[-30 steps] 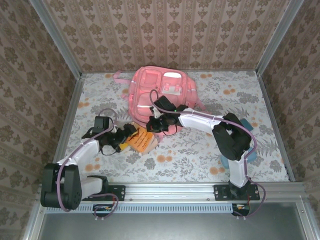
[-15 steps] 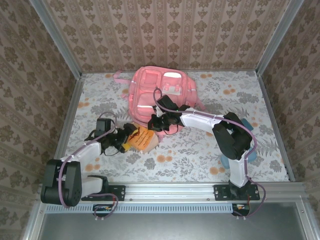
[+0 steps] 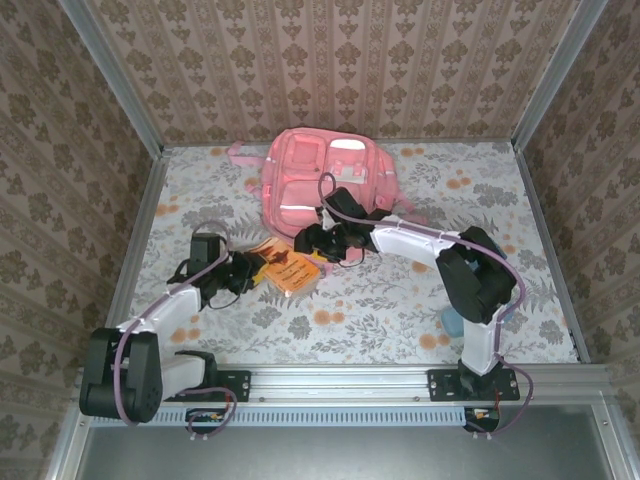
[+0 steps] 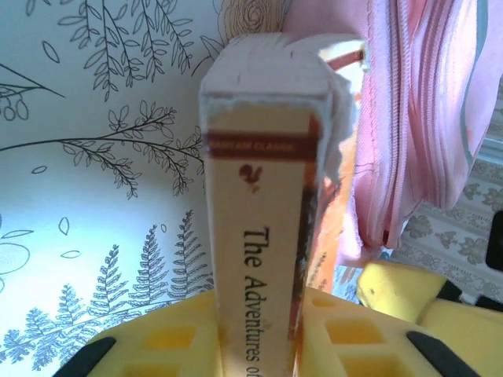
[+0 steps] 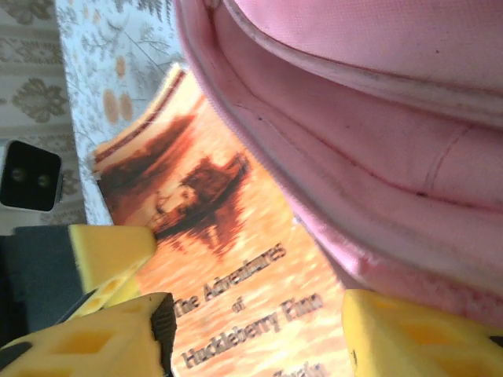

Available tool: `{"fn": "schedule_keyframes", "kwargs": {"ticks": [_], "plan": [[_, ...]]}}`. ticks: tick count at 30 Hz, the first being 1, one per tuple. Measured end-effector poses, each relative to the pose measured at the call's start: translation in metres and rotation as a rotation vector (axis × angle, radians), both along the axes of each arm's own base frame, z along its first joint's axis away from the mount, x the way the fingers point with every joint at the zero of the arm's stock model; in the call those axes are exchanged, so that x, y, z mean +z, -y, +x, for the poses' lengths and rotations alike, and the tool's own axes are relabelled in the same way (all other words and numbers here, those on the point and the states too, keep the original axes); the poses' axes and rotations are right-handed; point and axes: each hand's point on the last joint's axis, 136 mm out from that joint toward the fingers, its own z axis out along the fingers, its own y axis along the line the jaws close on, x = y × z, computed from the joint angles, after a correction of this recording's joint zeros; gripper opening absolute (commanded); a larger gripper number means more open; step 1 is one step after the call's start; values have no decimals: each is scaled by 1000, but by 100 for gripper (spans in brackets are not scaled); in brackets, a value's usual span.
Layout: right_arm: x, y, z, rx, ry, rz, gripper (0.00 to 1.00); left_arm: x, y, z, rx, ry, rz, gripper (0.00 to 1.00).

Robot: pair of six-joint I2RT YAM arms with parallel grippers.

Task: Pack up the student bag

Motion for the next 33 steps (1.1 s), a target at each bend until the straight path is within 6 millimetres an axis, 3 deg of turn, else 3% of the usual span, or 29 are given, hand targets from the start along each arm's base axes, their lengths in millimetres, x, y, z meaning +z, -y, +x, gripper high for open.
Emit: {"fn": "schedule_keyframes", "kwargs": {"ticks": [9, 13, 17, 23, 27, 33], "plan": [[40, 23, -4, -55, 115, 10, 83, 24, -26, 1, 43, 59, 136, 11], [44, 35, -8, -80, 132, 19, 86, 57, -39, 5, 50, 131, 213, 10], [49, 45, -9, -117, 148, 55, 89, 107, -44, 18, 45, 268, 257, 10], [73, 49, -2, -177, 182, 220, 94, 167, -36, 40, 49, 461, 211, 10], [92, 43, 4, -210, 184, 356, 97, 184, -18, 59, 48, 524, 131, 10], [130, 34, 10, -251, 180, 560, 100, 191, 14, 83, 46, 542, 8, 10]]}}
